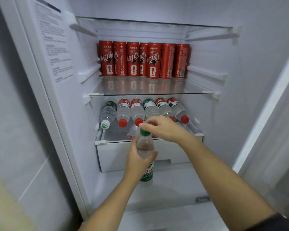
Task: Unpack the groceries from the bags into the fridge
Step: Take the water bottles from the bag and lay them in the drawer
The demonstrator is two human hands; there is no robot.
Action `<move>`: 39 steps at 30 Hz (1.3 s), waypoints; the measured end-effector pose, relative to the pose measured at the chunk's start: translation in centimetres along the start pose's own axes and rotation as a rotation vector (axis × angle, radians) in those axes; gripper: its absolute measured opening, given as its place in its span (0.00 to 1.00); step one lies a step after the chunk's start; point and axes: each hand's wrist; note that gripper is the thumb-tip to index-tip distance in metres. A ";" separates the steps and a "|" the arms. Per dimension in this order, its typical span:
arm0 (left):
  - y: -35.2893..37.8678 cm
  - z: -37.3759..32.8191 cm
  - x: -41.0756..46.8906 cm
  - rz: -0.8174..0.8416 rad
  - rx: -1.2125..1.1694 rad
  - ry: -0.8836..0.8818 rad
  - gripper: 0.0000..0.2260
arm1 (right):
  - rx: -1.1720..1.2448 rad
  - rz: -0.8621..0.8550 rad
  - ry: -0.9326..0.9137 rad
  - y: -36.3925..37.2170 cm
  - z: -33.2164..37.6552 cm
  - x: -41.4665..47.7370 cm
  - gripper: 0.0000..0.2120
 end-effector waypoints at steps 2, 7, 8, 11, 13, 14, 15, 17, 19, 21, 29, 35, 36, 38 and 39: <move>0.0 0.7 -0.3 -0.004 0.011 -0.013 0.31 | -0.132 0.038 0.014 0.7 0.1 0.4 0.18; 0.4 4.0 -2.7 0.058 0.064 -0.176 0.23 | -0.069 0.006 0.000 2.0 -0.4 0.4 0.15; 0.3 4.3 -3.1 0.066 0.070 -0.200 0.22 | -0.045 -0.010 0.001 1.8 -0.5 0.1 0.15; -0.3 4.1 -3.0 0.075 0.236 -0.176 0.20 | 0.037 -0.063 0.059 0.7 -1.6 -1.0 0.14; -1.2 2.8 -2.6 0.033 0.377 -0.074 0.22 | 0.195 -0.090 0.108 -0.3 -2.9 -2.0 0.11; -1.7 1.9 -2.2 0.000 0.463 0.003 0.23 | 0.280 -0.112 0.130 -0.9 -3.5 -2.5 0.11; -2.2 1.0 -1.7 -0.029 0.579 0.094 0.24 | 0.362 -0.143 0.151 -1.5 -4.1 -3.1 0.12; -2.9 -1.2 -0.2 -0.082 0.864 0.289 0.26 | 0.515 -0.205 0.190 -2.4 -5.0 -4.0 0.14; -3.0 -3.2 1.2 -0.134 1.058 0.433 0.26 | 0.679 -0.207 0.221 -3.0 -5.7 -4.9 0.15; -3.1 -4.5 2.8 -0.145 1.116 0.488 0.28 | 0.820 -0.161 0.245 -3.5 -6.3 -5.6 0.14; -2.3 -6.3 8.5 0.021 1.059 0.292 0.41 | 1.332 -0.178 0.217 -3.3 -7.5 -4.8 0.08; -1.8 -5.2 11.5 0.165 1.241 0.037 0.47 | 1.624 -0.376 0.192 -3.3 -8.6 -2.9 0.10; -1.8 -4.6 11.7 0.187 1.304 0.044 0.45 | 1.669 -0.397 0.188 -3.3 -8.7 -2.4 0.10; -1.8 -3.5 12.1 0.227 1.410 0.058 0.38 | 1.745 -0.444 0.177 -3.3 -9.0 -1.4 0.10; -1.9 -3.0 12.1 0.232 1.455 0.074 0.34 | 1.776 -0.472 0.174 -3.2 -9.2 -0.9 0.11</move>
Point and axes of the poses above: each hand's wrist, its own x-axis towards the middle knuckle, its own y-axis out of the palm, z = x × y, and after that the axes turned 10 degrees about z, right-handed
